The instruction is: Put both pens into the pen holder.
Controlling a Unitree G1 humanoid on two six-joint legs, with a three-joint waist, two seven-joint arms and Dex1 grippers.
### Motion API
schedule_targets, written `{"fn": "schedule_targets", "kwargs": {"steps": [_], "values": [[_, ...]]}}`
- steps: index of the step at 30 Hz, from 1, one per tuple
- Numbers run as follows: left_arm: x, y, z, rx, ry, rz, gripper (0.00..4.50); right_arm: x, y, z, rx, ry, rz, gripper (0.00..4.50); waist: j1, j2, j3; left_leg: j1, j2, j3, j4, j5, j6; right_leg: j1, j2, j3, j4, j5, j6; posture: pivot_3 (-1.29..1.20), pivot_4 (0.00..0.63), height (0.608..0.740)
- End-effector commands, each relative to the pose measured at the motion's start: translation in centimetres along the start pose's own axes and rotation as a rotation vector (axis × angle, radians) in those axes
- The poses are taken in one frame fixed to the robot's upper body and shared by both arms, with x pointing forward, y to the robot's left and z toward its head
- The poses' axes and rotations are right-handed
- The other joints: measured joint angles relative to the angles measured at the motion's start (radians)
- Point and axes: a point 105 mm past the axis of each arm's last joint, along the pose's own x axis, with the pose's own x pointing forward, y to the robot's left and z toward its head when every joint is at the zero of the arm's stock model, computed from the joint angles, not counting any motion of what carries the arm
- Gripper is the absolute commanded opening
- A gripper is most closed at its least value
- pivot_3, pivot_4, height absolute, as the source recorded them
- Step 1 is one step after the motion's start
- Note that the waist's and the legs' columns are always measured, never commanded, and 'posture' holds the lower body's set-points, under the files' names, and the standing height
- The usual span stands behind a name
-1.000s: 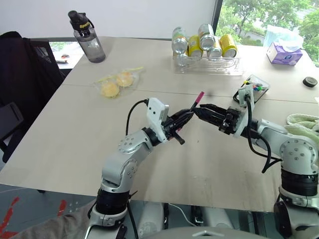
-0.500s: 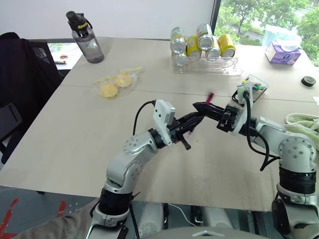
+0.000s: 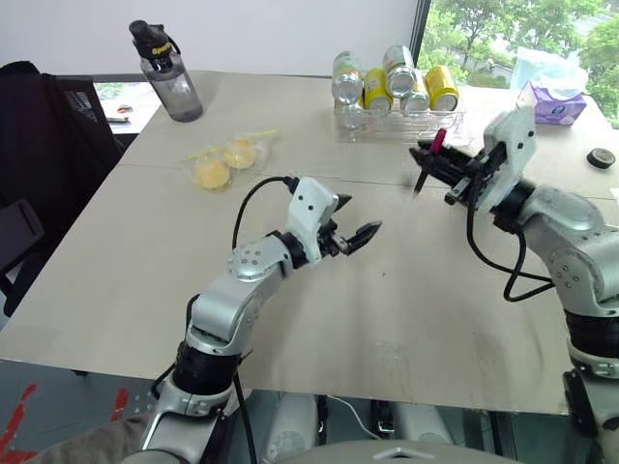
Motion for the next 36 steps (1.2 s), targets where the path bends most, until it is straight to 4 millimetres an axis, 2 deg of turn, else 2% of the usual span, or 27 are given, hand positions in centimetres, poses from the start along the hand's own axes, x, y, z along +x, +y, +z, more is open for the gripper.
{"fn": "schedule_targets", "kwargs": {"steps": [1,5,9,16,18,25,36], "values": [[0.0,-1.5,3.6,0.045,-0.111,-0.034,4.00,-0.2,-1.5,1.5,-0.342,-0.051,-0.030,0.02,0.001,0.000,0.000,-0.001,0.000,0.000,0.000,0.000,-0.001,-0.001,0.000,0.000,0.000,0.000,0.000,0.00,0.150,0.740],[0.5,-2.3,3.8,0.050,-0.098,-0.052,4.00,0.1,-2.5,0.4,-0.477,-0.049,-0.084,0.02,-0.004,0.000,0.000,0.000,0.000,0.001,0.000,0.001,-0.001,0.000,0.000,0.001,-0.001,0.000,0.000,0.00,0.150,0.740],[0.6,-2.4,3.9,0.048,-0.093,-0.068,4.00,0.2,-3.0,-1.0,-0.511,-0.026,-0.088,0.02,-0.006,0.000,0.000,0.001,0.000,0.001,-0.001,0.001,-0.001,0.000,0.000,0.001,0.000,0.000,0.000,0.00,0.150,0.740],[0.8,-2.1,5.6,0.050,-0.165,-0.078,4.00,-0.3,-4.4,-2.3,-0.582,0.016,-0.126,0.02,-0.001,0.000,0.000,0.001,0.000,0.002,0.000,0.001,-0.001,0.000,-0.001,0.001,0.001,0.000,0.000,0.00,0.150,0.740],[0.7,-2.5,6.1,0.048,-0.194,-0.116,4.00,-0.4,-4.8,-2.4,-0.598,0.024,-0.140,0.02,-0.001,0.000,0.000,0.001,0.000,0.002,0.000,0.001,-0.002,0.000,-0.001,0.001,0.001,0.000,0.000,0.00,0.150,0.740],[0.8,-2.8,6.0,0.054,-0.189,-0.147,4.00,-0.6,-6.1,-2.7,-0.534,0.020,-0.226,0.02,-0.003,0.000,0.000,0.002,0.000,0.002,0.000,0.001,-0.002,0.000,-0.001,0.001,0.002,0.000,0.000,0.00,0.150,0.740],[0.8,-2.8,6.0,0.058,-0.185,-0.146,4.00,-1.0,-7.3,-4.9,-0.472,0.065,-0.270,0.02,-0.003,0.000,0.000,0.002,0.000,0.002,0.000,0.001,-0.002,0.000,-0.001,0.001,0.002,0.000,0.000,0.00,0.150,0.740]]}}
